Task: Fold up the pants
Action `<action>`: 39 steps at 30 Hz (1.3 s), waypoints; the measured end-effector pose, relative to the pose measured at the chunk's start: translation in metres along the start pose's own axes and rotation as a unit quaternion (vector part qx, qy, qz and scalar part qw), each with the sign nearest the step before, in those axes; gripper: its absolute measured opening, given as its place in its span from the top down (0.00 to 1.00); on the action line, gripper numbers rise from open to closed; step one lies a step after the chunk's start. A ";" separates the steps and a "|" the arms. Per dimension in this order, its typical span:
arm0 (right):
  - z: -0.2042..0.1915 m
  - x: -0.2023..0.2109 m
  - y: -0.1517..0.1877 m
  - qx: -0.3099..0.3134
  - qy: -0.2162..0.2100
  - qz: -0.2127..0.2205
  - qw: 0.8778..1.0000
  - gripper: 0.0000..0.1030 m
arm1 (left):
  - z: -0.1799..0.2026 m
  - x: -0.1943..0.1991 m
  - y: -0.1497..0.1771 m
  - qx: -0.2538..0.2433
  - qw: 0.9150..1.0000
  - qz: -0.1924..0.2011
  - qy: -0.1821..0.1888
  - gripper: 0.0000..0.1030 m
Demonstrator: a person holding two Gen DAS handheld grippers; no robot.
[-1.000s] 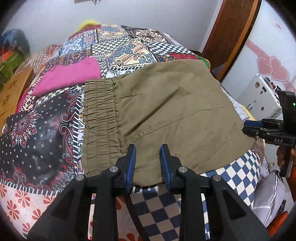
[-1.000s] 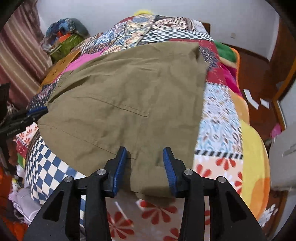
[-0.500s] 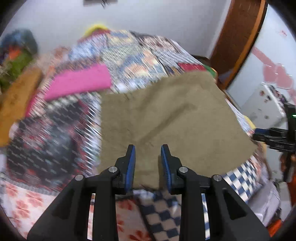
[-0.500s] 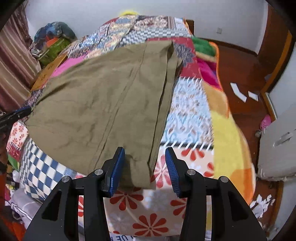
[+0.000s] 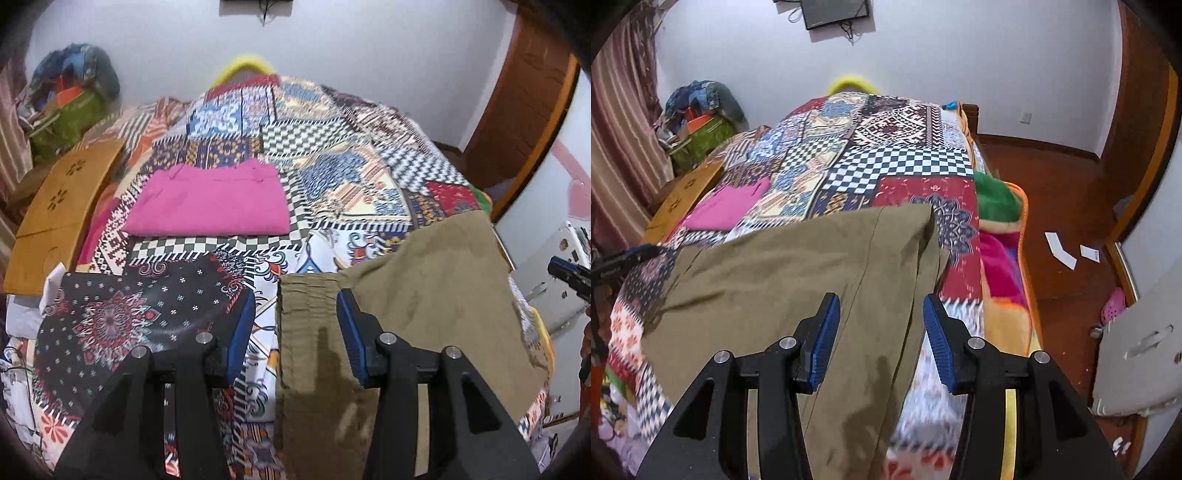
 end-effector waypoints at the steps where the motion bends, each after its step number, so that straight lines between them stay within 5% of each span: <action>1: 0.002 -0.006 -0.003 -0.002 0.001 -0.002 1.000 0.58 | -0.001 -0.007 0.000 0.001 1.000 -0.006 0.000 0.56; 7: 0.013 -0.046 -0.015 -0.024 -0.013 -0.016 0.999 0.58 | 0.000 -0.046 0.008 0.006 0.999 -0.043 0.005 0.56; 19: 0.026 -0.112 -0.017 -0.032 -0.039 -0.076 0.996 0.58 | 0.019 -0.091 0.019 0.033 0.990 -0.109 0.086 0.53; 29: 0.027 -0.130 -0.006 -0.044 -0.074 -0.099 0.991 0.57 | 0.017 -0.091 0.016 0.038 0.993 -0.079 0.082 0.55; 32: 0.026 -0.123 -0.008 -0.037 -0.081 -0.088 0.992 0.76 | 0.015 -0.088 0.017 0.043 0.994 -0.067 0.076 0.55; 39: 0.031 -0.107 -0.025 0.011 -0.003 -0.049 0.999 0.84 | 0.015 -0.087 0.018 0.040 0.996 -0.057 0.058 0.55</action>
Point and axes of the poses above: each gripper's, at about its wrist camera, not at the fingertips, and x roughly against the way its jaws point, z to its right, y to its underside, the point moved 10 cm from there along -x, roughly the way its jaws point, and after that the axes turned 5 degrees about x, right-handed, at the moved point
